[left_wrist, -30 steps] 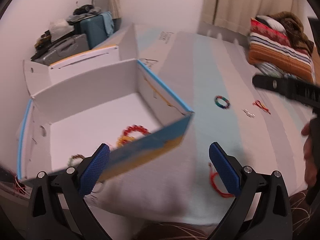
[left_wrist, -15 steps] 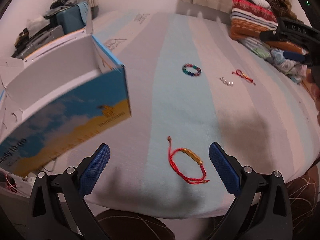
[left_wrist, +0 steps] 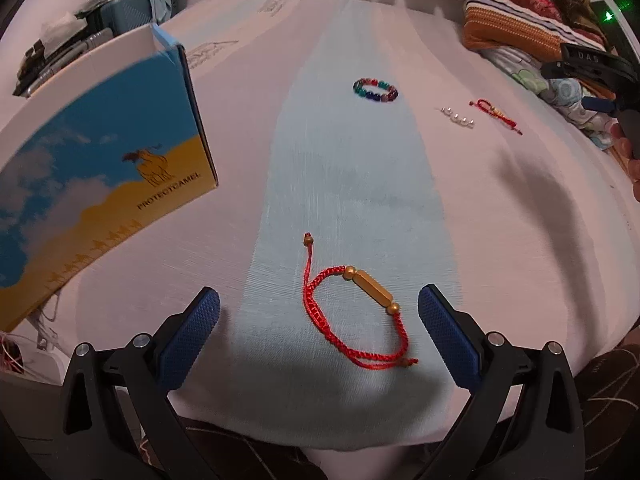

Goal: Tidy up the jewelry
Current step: 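Move both open tools back over the red string bracelet on the bed, then close both tools together on the red string bracelet with gold bar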

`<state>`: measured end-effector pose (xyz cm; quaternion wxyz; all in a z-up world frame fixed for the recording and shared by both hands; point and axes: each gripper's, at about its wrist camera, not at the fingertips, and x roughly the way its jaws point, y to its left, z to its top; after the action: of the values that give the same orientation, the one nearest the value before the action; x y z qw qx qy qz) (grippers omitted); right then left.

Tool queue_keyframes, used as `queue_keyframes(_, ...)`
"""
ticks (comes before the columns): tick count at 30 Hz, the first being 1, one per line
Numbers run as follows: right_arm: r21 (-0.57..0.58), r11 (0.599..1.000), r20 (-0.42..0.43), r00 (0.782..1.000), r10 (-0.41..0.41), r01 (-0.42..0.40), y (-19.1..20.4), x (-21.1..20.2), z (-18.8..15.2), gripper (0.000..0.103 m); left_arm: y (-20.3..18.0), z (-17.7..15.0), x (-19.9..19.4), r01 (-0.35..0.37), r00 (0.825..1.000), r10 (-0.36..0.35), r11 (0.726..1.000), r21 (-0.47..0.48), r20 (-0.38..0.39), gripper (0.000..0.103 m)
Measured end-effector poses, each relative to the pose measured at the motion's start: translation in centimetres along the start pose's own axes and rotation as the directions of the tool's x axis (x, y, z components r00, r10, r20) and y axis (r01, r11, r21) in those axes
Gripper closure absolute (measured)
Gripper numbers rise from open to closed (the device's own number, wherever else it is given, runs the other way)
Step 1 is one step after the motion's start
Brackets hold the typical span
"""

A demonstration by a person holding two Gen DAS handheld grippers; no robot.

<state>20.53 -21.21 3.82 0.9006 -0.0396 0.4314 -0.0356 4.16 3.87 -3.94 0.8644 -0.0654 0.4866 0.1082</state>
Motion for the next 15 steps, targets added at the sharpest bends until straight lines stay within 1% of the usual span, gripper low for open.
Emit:
queue_keyframes(3, 0.016, 1.0, -0.025, 1.0, -0.009, 0.009, -1.1, 2.1, 0.0, 0.007, -0.2, -0.1, 1.4, 0.007, 1.0, -0.007, 1.0, -0.009, -0.025, 0.006)
queue_keyframes(8, 0.022, 1.0, -0.068, 0.998, -0.016, 0.017, -1.8, 5.4, 0.4, 0.007, 0.0, 0.1, 2.9, -0.013, 0.999, 0.012, 1.0, -0.027, -0.046, 0.006)
queue_keyframes(11, 0.026, 1.0, -0.085, 0.996, -0.013, 0.015, -2.0, 7.1, 1.3, 0.007, 0.1, 0.3, 3.3, -0.027, 0.998, 0.026, 0.999, -0.034, -0.049, 0.006)
queue_keyframes(15, 0.06, 0.998, -0.13, 0.991, 0.008, 0.0, -1.9, 9.4, 2.6, 0.007, 0.0, 0.2, 3.6, -0.044, 0.998, 0.042, 0.999, -0.027, -0.055, 0.006)
